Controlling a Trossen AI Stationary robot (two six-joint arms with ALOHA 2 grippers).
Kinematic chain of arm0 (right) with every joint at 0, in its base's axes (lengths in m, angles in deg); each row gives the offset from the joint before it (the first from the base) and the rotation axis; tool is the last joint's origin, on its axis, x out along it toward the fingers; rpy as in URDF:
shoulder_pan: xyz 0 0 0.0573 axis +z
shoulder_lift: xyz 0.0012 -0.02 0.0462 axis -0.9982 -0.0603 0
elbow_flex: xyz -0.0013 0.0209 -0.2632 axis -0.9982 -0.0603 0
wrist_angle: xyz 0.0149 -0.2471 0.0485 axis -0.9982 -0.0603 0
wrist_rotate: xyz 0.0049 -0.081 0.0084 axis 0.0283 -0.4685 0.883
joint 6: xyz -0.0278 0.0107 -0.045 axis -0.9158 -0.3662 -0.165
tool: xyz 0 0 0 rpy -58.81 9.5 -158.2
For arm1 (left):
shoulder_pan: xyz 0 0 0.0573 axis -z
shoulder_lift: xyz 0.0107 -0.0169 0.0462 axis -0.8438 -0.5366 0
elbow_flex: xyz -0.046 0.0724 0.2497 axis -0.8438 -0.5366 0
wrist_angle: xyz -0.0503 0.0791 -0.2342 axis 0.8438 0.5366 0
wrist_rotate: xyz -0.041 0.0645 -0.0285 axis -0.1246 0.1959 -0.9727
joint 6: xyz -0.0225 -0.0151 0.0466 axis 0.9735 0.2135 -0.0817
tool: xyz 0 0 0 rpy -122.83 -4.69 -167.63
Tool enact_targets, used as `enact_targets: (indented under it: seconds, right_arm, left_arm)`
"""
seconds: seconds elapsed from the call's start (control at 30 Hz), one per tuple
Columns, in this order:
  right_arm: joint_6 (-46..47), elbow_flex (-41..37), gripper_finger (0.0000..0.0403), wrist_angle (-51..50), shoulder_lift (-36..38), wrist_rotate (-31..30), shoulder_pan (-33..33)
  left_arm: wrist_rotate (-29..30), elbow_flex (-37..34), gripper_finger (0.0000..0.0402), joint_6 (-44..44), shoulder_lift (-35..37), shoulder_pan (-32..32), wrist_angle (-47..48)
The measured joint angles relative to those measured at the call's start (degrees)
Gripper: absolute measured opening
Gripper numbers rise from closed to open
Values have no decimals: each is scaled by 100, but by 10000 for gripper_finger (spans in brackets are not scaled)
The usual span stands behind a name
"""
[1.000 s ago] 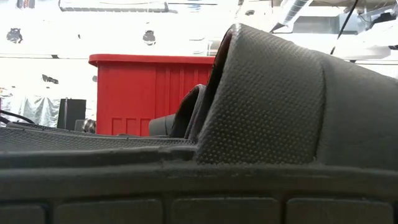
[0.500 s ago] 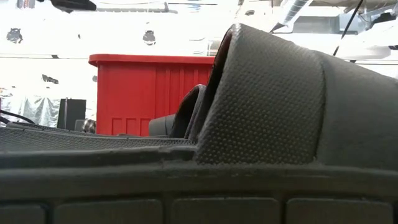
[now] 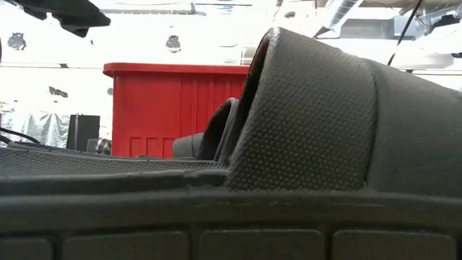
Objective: Pick and place slides into bin
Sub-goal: Put the black slide into the container
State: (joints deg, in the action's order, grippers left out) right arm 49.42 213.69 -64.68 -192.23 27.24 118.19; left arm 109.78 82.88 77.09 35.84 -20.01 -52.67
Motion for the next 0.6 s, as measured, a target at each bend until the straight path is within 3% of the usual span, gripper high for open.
enact_targets:
  seconds: [0.33, 0.6]
  right_arm:
    - [2004, -2495, 72, 237, 862, 12, 186]
    - [3417, -4493, 72, 1881, 1700, -137, 489]
  left_arm:
    - [64, -155, 144, -37, 36, 0, -364]
    - [55, -155, 144, -44, 36, 0, -361]
